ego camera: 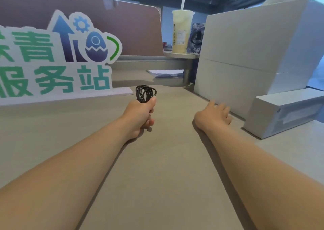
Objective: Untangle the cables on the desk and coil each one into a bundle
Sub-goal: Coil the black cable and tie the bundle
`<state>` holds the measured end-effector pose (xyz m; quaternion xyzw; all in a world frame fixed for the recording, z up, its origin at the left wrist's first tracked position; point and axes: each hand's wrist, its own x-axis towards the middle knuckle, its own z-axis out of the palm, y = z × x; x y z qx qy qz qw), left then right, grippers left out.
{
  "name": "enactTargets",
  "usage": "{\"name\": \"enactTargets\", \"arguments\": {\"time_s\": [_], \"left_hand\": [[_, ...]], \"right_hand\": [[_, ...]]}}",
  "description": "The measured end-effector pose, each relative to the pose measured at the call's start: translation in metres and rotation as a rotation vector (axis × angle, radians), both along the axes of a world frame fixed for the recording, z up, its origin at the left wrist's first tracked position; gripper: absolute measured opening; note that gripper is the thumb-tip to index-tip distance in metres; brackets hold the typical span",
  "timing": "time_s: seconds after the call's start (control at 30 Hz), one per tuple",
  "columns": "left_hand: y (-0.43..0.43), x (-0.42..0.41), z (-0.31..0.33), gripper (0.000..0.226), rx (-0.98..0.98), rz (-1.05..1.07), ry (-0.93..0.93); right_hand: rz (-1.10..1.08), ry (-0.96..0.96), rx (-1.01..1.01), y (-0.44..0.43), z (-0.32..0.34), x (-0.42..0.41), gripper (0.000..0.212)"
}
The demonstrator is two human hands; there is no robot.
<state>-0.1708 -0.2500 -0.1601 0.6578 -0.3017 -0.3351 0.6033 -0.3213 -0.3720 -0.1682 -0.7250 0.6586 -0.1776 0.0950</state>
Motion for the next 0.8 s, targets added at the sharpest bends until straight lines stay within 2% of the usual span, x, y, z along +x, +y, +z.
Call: {"name": "enactTargets", "arguments": {"time_s": [0.07, 0.13, 0.2, 0.3, 0.5, 0.6, 0.7, 0.8], "left_hand": [[-0.009, 0.004, -0.001, 0.026, -0.063, -0.041, 0.025], [-0.011, 0.009, -0.001, 0.022, -0.117, -0.061, 0.079], [-0.010, 0.012, -0.001, 0.023, -0.140, -0.063, 0.112], [-0.006, 0.007, 0.001, 0.030, -0.148, -0.059, 0.088], [0.025, 0.001, 0.005, 0.035, -0.127, -0.014, 0.049], [0.061, 0.014, 0.003, 0.032, -0.133, 0.038, 0.048], [0.112, 0.033, 0.002, 0.029, -0.137, 0.096, 0.045], [0.167, 0.053, 0.000, 0.027, -0.141, 0.129, -0.022]], "right_hand": [[-0.039, 0.043, 0.015, -0.016, 0.001, 0.004, 0.051], [-0.008, 0.047, -0.067, -0.026, 0.001, 0.006, 0.036], [0.043, 0.046, -0.165, -0.028, 0.001, 0.007, 0.024], [0.092, 0.044, -0.214, -0.019, 0.001, 0.004, 0.018], [0.261, -0.511, -0.285, 0.025, 0.010, -0.006, 0.015], [0.367, -0.641, -0.359, 0.072, 0.019, 0.006, 0.023], [0.521, -0.759, -0.252, 0.125, 0.026, 0.033, 0.019], [0.624, -0.779, -0.100, 0.175, 0.032, 0.069, 0.013]]}}
